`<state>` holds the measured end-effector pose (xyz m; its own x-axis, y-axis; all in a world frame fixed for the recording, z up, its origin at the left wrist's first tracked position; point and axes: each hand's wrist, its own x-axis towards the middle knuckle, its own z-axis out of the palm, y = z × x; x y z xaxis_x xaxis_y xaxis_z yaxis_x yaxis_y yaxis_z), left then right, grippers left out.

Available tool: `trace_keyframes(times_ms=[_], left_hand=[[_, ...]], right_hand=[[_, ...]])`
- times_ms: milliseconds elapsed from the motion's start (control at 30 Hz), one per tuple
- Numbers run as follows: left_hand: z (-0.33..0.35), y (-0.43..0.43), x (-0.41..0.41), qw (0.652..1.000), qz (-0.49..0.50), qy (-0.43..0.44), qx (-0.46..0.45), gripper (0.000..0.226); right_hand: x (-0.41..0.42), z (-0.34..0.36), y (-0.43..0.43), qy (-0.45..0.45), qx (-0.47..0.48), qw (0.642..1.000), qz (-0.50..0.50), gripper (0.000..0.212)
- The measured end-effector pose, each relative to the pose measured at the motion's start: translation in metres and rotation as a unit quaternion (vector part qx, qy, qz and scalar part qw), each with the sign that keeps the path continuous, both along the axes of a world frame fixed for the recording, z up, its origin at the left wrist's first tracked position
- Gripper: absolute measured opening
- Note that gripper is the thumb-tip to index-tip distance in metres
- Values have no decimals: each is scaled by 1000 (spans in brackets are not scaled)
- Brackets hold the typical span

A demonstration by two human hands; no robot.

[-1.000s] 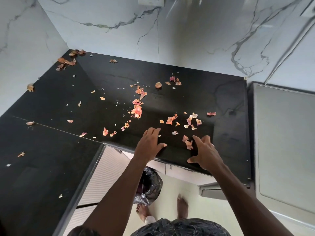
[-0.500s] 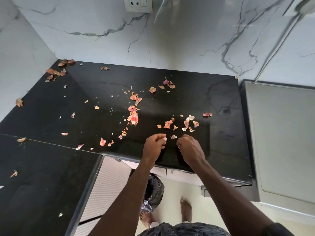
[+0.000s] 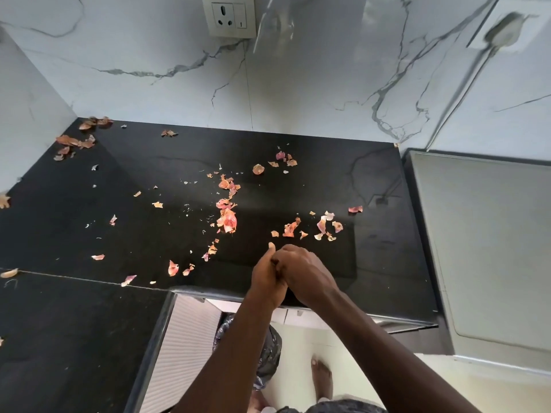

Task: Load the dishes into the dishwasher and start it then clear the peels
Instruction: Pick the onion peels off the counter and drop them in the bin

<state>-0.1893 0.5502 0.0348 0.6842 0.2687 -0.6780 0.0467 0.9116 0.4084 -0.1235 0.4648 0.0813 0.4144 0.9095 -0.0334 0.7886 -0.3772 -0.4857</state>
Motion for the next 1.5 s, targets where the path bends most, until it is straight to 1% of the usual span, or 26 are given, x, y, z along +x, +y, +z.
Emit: trace_keyframes(times_ms=[67, 133, 233, 267, 333, 367, 400, 433, 500, 567, 633, 733, 767, 800, 833, 900, 933, 967, 1133, 1200, 1233, 1300, 1400, 1433, 1500], left_hand=[[0, 5, 2, 999, -6, 22, 27, 47], [5, 6, 5, 999, -7, 40, 33, 41], [7, 4, 11, 997, -8, 63, 34, 34], [6, 5, 9, 997, -3, 68, 26, 32], [4, 7, 19, 996, 16, 84, 22, 33], [4, 10, 20, 995, 22, 91, 28, 34], [4, 10, 22, 994, 30, 100, 38, 35], [5, 8, 27, 992, 40, 110, 44, 36], [8, 5, 34, 989, 59, 125, 53, 36], [10, 5, 41, 987, 75, 130, 60, 36], [11, 6, 47, 985, 89, 134, 65, 36], [15, 2, 57, 983, 99, 139, 71, 36], [17, 0, 60, 982, 102, 141, 73, 37], [19, -2, 62, 982, 104, 141, 75, 37], [20, -4, 64, 982, 105, 139, 78, 37], [22, -4, 65, 982, 102, 137, 85, 37], [22, -4, 65, 982, 101, 134, 89, 37], [23, -3, 66, 982, 102, 133, 92, 37], [20, -1, 64, 981, 100, 134, 97, 35], [19, -1, 63, 982, 96, 127, 100, 35], [19, -2, 64, 983, 91, 124, 103, 35], [18, -3, 66, 984, 76, 119, 110, 33], [16, -5, 69, 987, 54, 101, 111, 32], [16, -5, 68, 990, 46, 84, 104, 36], [14, -5, 64, 996, 40, 43, 67, 43]], right_hand=[[5, 3, -3, 15, 22, 999, -25, 17], [11, 9, -6, 23, 40, 998, -41, 21], [26, 18, -9, 70, 69, 992, -73, 22], [33, 17, -11, 75, 82, 989, -98, 20], [75, 12, -17, 47, 96, 979, -173, 16], [95, 5, -19, 31, 80, 973, -217, 18], [119, -1, -23, 19, 38, 968, -249, 26], [143, -8, -28, 11, -14, 965, -262, 39], [177, -22, -37, 13, -91, 966, -243, 64], [191, -32, -39, 24, -133, 968, -211, 80], [193, -38, -39, 7, -149, 972, -180, 87], [182, -42, -33, -9, -138, 981, -133, 94], [176, -43, -31, -6, -137, 984, -111, 93], [169, -45, -30, -5, -134, 987, -89, 86], [161, -47, -29, -6, -126, 989, -73, 72], [149, -52, -31, -15, -82, 995, -55, 33], [145, -52, -33, -22, -63, 997, -50, 20], [143, -53, -36, -24, -50, 997, -48, 16], [151, -49, -46, 21, -25, 993, -116, 15], [151, -41, -45, 82, -3, 982, -169, 14], [149, -36, -43, 97, 14, 979, -177, 14], [136, -22, -36, 86, 45, 983, -153, 15], [100, 6, -17, 104, 77, 988, -83, 16], [87, 9, -10, 100, 66, 991, -56, 18], [68, 8, 3, 70, 8, 997, -21, 25]])
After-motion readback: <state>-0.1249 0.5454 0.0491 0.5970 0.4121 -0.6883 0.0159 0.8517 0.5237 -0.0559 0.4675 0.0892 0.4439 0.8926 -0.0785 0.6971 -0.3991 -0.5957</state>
